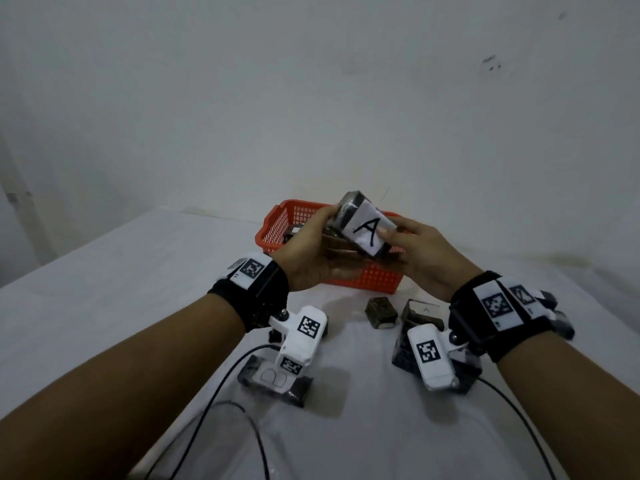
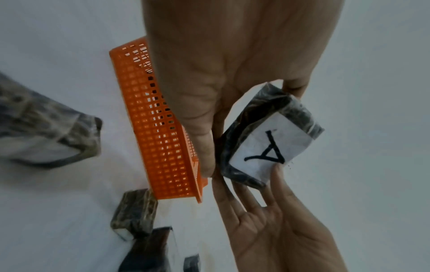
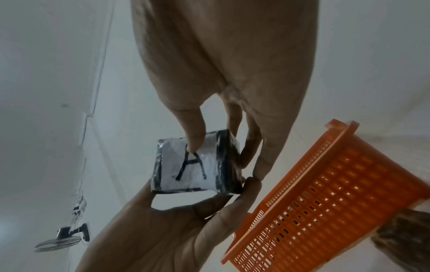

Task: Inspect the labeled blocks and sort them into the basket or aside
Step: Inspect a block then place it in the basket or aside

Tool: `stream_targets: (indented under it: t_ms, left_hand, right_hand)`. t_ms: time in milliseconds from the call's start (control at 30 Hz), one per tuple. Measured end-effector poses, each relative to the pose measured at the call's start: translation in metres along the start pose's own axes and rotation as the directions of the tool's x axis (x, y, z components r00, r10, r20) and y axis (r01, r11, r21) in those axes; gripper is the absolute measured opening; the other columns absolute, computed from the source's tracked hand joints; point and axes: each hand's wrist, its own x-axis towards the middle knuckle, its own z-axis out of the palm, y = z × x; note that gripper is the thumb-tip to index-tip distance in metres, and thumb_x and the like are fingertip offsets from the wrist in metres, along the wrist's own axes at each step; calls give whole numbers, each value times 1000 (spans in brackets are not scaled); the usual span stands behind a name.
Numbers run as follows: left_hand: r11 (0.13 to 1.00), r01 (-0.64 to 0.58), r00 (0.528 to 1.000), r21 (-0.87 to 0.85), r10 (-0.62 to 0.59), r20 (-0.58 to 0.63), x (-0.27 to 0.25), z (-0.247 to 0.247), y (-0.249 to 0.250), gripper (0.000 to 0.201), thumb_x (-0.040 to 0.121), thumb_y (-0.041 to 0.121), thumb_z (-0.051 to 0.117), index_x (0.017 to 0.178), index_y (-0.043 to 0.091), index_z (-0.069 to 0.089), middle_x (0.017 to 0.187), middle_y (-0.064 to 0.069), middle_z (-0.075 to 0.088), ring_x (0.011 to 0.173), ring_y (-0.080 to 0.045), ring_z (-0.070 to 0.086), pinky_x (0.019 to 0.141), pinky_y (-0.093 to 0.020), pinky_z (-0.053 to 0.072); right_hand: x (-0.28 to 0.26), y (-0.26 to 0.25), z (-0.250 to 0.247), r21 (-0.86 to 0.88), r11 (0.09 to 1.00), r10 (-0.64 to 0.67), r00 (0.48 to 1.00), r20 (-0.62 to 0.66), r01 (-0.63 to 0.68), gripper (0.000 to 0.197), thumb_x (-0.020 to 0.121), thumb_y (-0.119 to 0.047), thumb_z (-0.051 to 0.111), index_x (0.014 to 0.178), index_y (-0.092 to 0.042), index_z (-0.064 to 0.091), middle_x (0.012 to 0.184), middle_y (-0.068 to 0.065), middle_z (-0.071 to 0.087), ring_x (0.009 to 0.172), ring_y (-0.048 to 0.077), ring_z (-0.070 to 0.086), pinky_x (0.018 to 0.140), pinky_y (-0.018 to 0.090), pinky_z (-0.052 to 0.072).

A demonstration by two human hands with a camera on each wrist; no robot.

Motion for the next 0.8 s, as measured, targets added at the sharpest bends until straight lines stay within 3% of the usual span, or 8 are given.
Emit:
stream_targets:
  t_ms: [100, 200, 333, 433, 500, 567, 633, 800]
  left_hand:
    - [934, -22, 984, 358, 85, -160, 22, -10, 23, 55, 95, 59, 55, 117, 11, 71, 114, -16, 74, 110, -33, 70, 100, -47, 56]
    - [678, 33, 926, 734, 255, -277, 55, -34, 51, 42, 85, 48, 64, 95, 9, 75, 97, -11, 71, 90, -31, 67, 80, -33, 54]
    - [409, 293, 870, 864, 260, -419, 98, -69, 85, 52, 88, 42, 68, 118, 0, 64, 113, -17, 63, 103, -35, 62, 80, -35, 48]
    - [280, 363, 876, 889, 222, -428, 128, -90, 92, 44, 92, 38, 68, 119, 4, 63, 99, -10, 59, 100, -31, 61, 87, -35, 50]
    - [77, 388, 898, 918, 194, -396, 159, -112, 89, 61, 87, 59, 70, 128, 15, 64, 88, 1, 59, 100, -27, 63, 94, -36, 54]
    - [-104, 388, 915, 916, 163, -369, 170, -124, 87, 58, 87, 55, 72, 137, 27, 60, 117, -1, 68, 115, -29, 65, 99, -38, 55]
    - [-215, 332, 939, 918, 172, -299, 167, -126, 85, 59, 94, 20, 68, 149, 31, 49, 147, -5, 54, 128, -30, 59, 104, -40, 52]
    - [-398, 237, 972, 886, 88, -220, 197, -141, 80, 69, 92, 11, 64, 155, 28, 40, 155, -5, 48, 133, -27, 56, 109, -37, 49]
  right_hand:
    - [27, -7, -5, 38, 999, 42, 995, -91, -39, 27, 99, -11, 65, 124, -2, 68, 119, 25, 71, 95, 32, 70, 73, 41, 64]
    - [58, -16, -10, -10, 995, 100, 985, -144, -103, 29, 96, -9, 69, 122, 4, 67, 105, 23, 70, 79, 28, 67, 61, 37, 62]
    - [103, -23, -16, -122, 961, 219, 954, -206, -247, 25, 91, -8, 75, 111, 3, 65, 91, 17, 69, 69, 28, 66, 48, 36, 60]
    - [149, -10, -28, -274, 909, 257, 939, -227, -315, 49, 71, -22, 88, 111, 2, 70, 106, 21, 73, 82, 36, 71, 72, 50, 63]
    - [194, 9, -41, -391, 859, 258, 940, -225, -330, 48, 63, -30, 88, 99, -3, 71, 111, 20, 73, 93, 36, 71, 90, 53, 61]
    - [207, 10, -36, -462, 812, 273, 931, -241, -358, 40, 74, -29, 86, 100, -4, 71, 115, 18, 73, 102, 35, 71, 97, 50, 58]
    - [215, 9, -31, -481, 787, 278, 918, -283, -387, 28, 84, -24, 81, 95, -2, 69, 116, 20, 72, 109, 38, 71, 99, 51, 57]
    - [242, 13, -35, -534, 730, 321, 903, -285, -428, 21, 97, -14, 67, 80, -4, 59, 106, 21, 67, 119, 42, 66, 103, 54, 54]
